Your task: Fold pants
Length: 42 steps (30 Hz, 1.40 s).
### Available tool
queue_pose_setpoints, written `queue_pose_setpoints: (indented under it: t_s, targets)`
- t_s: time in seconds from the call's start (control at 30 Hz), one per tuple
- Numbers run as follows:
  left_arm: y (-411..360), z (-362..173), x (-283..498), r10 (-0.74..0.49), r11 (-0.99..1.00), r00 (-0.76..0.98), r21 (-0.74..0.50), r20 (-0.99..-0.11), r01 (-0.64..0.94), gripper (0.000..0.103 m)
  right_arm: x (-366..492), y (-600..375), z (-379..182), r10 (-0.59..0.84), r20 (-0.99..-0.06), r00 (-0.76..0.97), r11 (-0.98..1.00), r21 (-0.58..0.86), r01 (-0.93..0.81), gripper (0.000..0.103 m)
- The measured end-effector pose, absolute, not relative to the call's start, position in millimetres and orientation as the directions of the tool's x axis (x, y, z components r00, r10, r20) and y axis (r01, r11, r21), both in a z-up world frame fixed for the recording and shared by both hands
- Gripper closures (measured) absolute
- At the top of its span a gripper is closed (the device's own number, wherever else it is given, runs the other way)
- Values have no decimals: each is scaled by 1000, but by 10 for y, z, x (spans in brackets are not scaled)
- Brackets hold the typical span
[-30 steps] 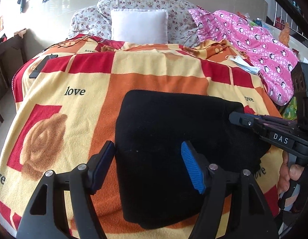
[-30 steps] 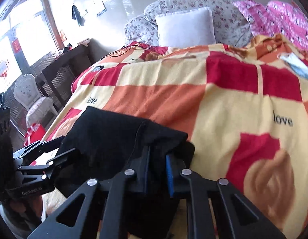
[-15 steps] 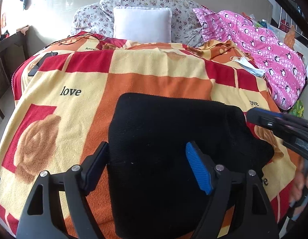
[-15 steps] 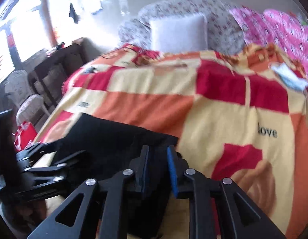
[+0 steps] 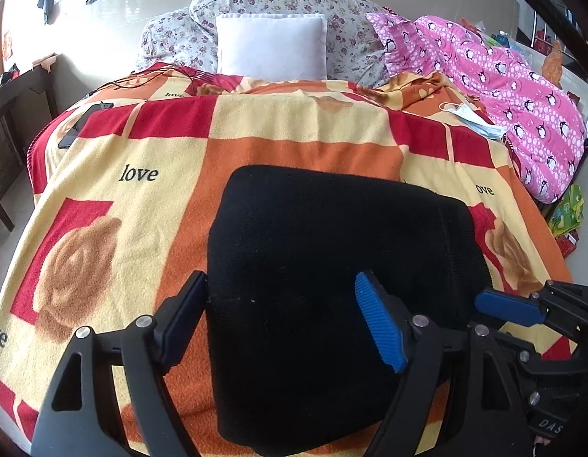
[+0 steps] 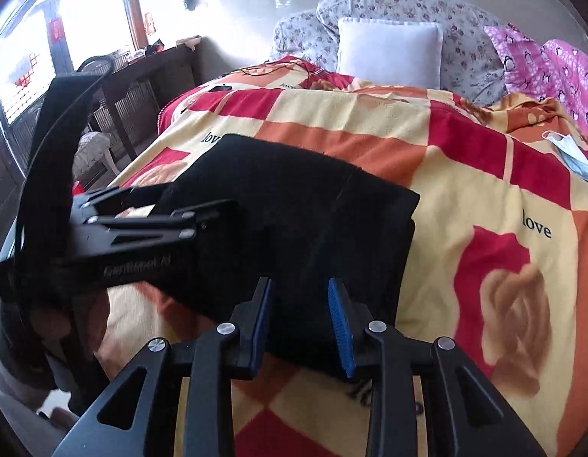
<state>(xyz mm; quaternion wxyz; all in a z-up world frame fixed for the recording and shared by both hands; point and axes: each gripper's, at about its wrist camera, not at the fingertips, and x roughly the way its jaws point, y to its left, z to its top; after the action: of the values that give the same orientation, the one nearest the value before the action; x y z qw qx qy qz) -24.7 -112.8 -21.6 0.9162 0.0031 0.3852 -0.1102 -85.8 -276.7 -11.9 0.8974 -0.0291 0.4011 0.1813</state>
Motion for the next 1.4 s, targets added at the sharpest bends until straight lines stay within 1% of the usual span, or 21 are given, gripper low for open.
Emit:
queue_pose_setpoints:
  t_s: [0.13, 0.2, 0.27, 0.4, 0.43, 0.6, 0.73, 0.97, 1.1, 1.23, 1.4]
  targets:
    - [-1105, -203, -276, -206, 975, 674, -95, -709, 199, 24, -845, -2815, -92, 327, -726, 605, 931, 137, -339, 71]
    - [-1082, -194, -292, -203, 976, 673, -96, -711, 194, 24, -855, -2852, -56, 344, -720, 603, 928, 161, -337, 68]
    - [-1049, -173, -301, -204, 977, 671, -102, -712, 189, 24, -855, -2894, -3, 365, -709, 604, 924, 199, -325, 61]
    - [-989, -104, -323, -203, 978, 682, -111, -702, 177, 23, -891, -2925, 137, 374, -675, 636, 924, 210, -320, 57]
    - [-982, -89, -326, -200, 979, 686, -108, -700, 175, 23, -887, -2919, 159, 375, -670, 641, 923, 210, -322, 54]
    - [-962, -71, -344, -190, 981, 693, -98, -695, 170, 21, -814, -2925, 155, 369, -668, 646, 927, 219, -304, 53]
    - [-956, -71, -348, -192, 980, 693, -102, -695, 170, 20, -738, -2976, 117, 359, -672, 648, 933, 232, -275, 48]
    - [-907, -101, -324, -207, 978, 674, -126, -709, 167, 20, -658, -3016, 57, 347, -687, 638, 938, 241, -250, 43]
    - [-877, -122, -306, -211, 977, 666, -133, -716, 166, 20, -614, -3026, 14, 342, -697, 630, 940, 243, -242, 42]
    - [-807, -139, -268, -212, 977, 661, -146, -720, 154, 19, -576, -3086, -20, 337, -701, 629, 941, 251, -225, 38]
    - [-718, -189, -210, -241, 971, 641, -186, -729, 154, 18, -526, -3176, -95, 342, -706, 620, 939, 276, -204, 36]
